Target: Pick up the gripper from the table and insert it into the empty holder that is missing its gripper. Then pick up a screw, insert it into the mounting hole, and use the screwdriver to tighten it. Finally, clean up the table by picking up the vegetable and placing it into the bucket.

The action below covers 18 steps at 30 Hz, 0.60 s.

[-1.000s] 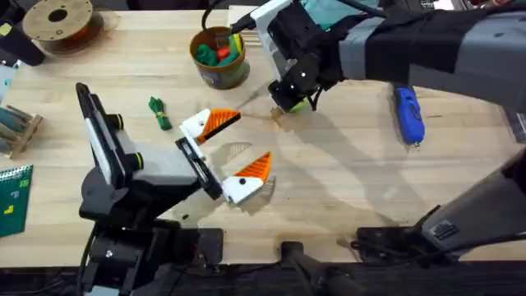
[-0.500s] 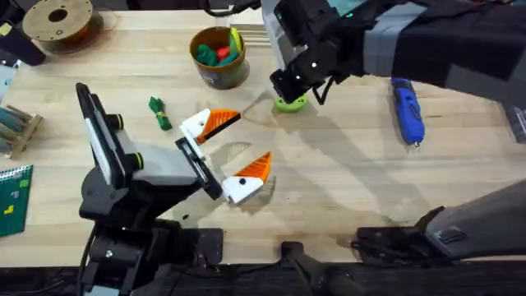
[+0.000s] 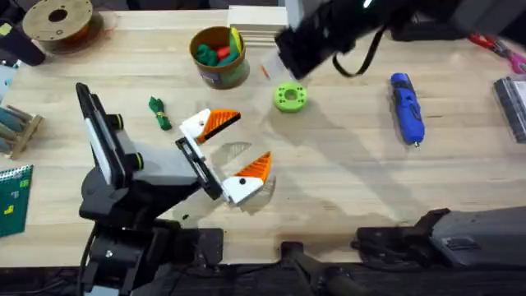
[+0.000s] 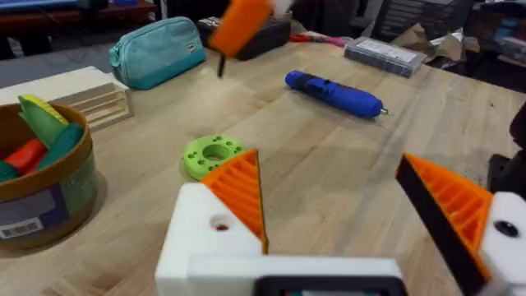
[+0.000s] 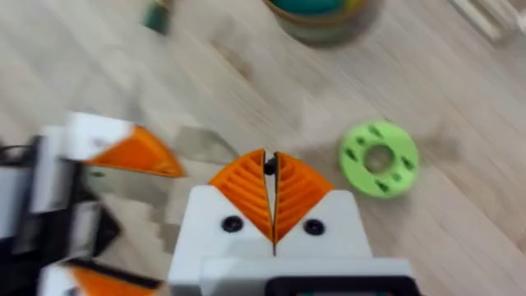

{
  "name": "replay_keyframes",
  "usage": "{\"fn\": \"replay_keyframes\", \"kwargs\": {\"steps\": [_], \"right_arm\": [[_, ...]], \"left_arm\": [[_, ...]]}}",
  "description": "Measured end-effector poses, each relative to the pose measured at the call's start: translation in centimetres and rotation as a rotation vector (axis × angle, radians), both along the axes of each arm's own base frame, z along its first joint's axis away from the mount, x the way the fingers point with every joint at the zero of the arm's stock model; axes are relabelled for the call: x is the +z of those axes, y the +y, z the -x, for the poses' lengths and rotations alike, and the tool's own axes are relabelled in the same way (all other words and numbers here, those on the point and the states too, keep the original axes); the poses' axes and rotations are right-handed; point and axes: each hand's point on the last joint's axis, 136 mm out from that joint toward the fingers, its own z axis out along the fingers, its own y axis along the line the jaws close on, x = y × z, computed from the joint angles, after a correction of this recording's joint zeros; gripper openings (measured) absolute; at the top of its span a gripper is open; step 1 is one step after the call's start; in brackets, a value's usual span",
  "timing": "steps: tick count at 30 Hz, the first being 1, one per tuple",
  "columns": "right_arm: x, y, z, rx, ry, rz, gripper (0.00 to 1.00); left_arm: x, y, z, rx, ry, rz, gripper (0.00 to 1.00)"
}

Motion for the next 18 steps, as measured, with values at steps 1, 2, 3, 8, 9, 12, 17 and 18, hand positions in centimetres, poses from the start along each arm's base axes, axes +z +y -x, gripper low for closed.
{"fn": "replay_keyframes", "kwargs": {"steps": [1, 2, 3, 8, 9, 12, 17, 18], "right_arm": [[1.2, 0.8, 0.3, 0.026, -0.007, -0.038, 0.007], [2.4, 1.7, 0.8, 0.056, -0.013, -0.076, 0.007], [3.2, 2.5, 1.4, 0.085, -0.016, -0.104, 0.007], [4.4, 6.7, 6.3, 0.259, 0.020, -0.168, 0.007], [4.5, 7.3, 6.9, 0.281, 0.021, -0.174, 0.007], [4.5, 8.4, 8.2, 0.325, 0.024, -0.185, 0.007], [3.2, 9.5, 8.8, 0.352, 0.054, -0.169, 0.007], [2.9, 9.7, 8.8, 0.354, 0.061, -0.163, 0.007]], "left_arm": [[0.0, 0.0, 0.0, 0.000, 0.000, 0.000, 0.987], [0.0, 0.0, 0.0, 0.000, 0.000, 0.000, 0.987], [0.0, 0.0, 0.0, 0.000, 0.000, 0.000, 0.987], [0.0, 0.0, 0.0, 0.000, 0.000, 0.000, 0.987], [0.0, 0.0, 0.0, 0.000, 0.000, 0.000, 0.987], [0.0, 0.0, 0.0, 0.000, 0.000, 0.000, 0.987], [0.0, 0.0, 0.0, 0.000, 0.000, 0.000, 0.987], [0.0, 0.0, 0.0, 0.000, 0.000, 0.000, 0.987]]}}
